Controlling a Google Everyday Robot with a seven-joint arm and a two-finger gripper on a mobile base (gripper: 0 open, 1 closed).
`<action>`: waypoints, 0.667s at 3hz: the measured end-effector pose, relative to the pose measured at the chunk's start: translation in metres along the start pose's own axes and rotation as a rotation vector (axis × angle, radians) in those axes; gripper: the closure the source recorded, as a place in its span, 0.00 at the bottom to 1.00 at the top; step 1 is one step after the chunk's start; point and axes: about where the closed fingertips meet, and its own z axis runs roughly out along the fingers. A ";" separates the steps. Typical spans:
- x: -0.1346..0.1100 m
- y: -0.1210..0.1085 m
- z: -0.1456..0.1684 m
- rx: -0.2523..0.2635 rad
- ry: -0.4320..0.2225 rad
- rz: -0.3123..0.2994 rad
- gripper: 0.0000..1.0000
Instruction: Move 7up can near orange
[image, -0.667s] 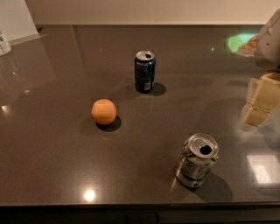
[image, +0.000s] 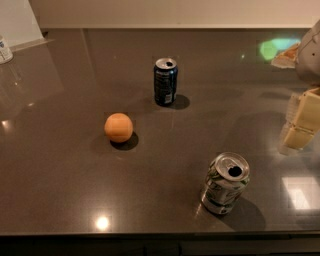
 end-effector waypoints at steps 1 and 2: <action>0.001 0.022 0.005 -0.060 -0.066 -0.014 0.00; -0.012 0.051 0.013 -0.122 -0.165 -0.036 0.00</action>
Offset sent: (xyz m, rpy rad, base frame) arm -0.0733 0.0505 -0.0396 0.2997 0.1333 0.1729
